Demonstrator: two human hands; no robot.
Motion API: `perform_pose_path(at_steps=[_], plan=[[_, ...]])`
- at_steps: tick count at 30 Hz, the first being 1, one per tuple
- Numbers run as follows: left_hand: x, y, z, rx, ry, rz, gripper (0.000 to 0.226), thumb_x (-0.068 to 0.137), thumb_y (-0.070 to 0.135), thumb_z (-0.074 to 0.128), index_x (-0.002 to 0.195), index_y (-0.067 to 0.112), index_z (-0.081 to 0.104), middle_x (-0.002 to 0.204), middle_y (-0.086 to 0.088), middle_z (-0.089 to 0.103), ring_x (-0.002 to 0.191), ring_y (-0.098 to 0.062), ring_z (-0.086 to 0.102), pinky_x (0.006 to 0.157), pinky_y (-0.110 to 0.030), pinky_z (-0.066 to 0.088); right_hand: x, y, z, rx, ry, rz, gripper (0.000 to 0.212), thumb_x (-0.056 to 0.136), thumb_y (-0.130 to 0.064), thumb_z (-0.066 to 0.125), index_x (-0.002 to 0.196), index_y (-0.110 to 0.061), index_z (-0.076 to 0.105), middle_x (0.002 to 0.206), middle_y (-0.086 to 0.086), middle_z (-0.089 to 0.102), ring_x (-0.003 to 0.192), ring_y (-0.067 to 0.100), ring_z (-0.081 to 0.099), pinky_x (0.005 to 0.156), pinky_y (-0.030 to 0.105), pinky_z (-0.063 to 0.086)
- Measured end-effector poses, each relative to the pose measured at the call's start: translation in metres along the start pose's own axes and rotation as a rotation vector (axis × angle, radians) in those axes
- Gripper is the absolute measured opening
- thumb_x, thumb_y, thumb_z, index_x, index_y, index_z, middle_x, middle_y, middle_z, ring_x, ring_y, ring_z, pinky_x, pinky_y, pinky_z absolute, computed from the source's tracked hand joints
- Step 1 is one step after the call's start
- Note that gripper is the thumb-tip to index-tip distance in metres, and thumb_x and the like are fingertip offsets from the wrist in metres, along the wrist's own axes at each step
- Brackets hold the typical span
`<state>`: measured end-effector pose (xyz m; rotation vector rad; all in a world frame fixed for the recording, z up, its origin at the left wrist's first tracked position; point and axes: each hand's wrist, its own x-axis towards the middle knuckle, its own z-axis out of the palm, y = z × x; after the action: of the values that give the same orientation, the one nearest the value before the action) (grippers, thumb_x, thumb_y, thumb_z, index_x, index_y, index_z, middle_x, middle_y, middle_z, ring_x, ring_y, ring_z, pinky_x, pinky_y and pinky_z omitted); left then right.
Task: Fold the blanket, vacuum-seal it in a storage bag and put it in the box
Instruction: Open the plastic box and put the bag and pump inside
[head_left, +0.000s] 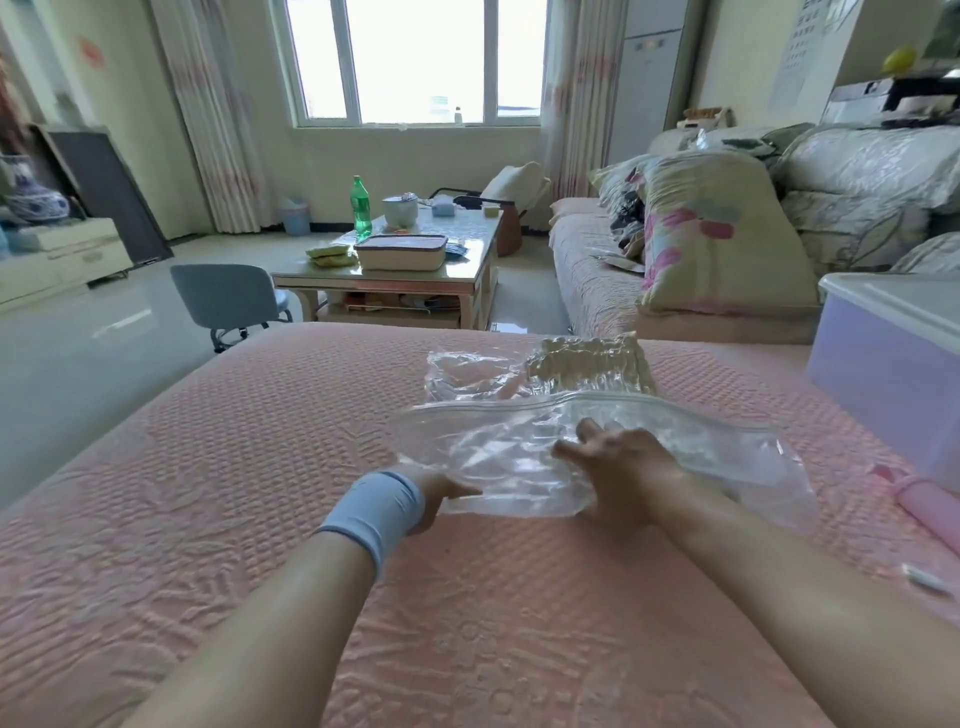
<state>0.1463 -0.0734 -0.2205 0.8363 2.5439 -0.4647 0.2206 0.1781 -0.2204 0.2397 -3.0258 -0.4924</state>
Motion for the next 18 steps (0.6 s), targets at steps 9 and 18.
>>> perform_pose_path(at_steps=[9,18], plan=[[0.008,0.063,-0.059,-0.204,0.23,-0.135,0.047,0.098,0.043,0.035,0.133,0.017,0.054,0.137,-0.007,0.055,0.119,-0.027,0.055,0.101,-0.038,0.045,-0.021,0.023,0.02,0.493,-0.174,0.026,0.11,0.076,-0.061,0.07,0.155,-0.049,-0.007,0.167,-0.006,0.012,0.153,0.02,0.014,0.124,0.04,0.006],[0.059,0.132,-0.052,-0.504,0.348,0.035,0.067,0.093,0.067,0.027,0.152,0.044,0.007,0.16,-0.008,0.019,0.145,-0.031,0.022,0.116,-0.046,0.024,-0.058,0.054,0.011,0.397,0.265,0.476,0.058,0.083,-0.03,0.055,0.139,-0.022,0.049,0.137,0.006,0.054,0.126,0.027,0.051,0.099,0.039,0.038]])
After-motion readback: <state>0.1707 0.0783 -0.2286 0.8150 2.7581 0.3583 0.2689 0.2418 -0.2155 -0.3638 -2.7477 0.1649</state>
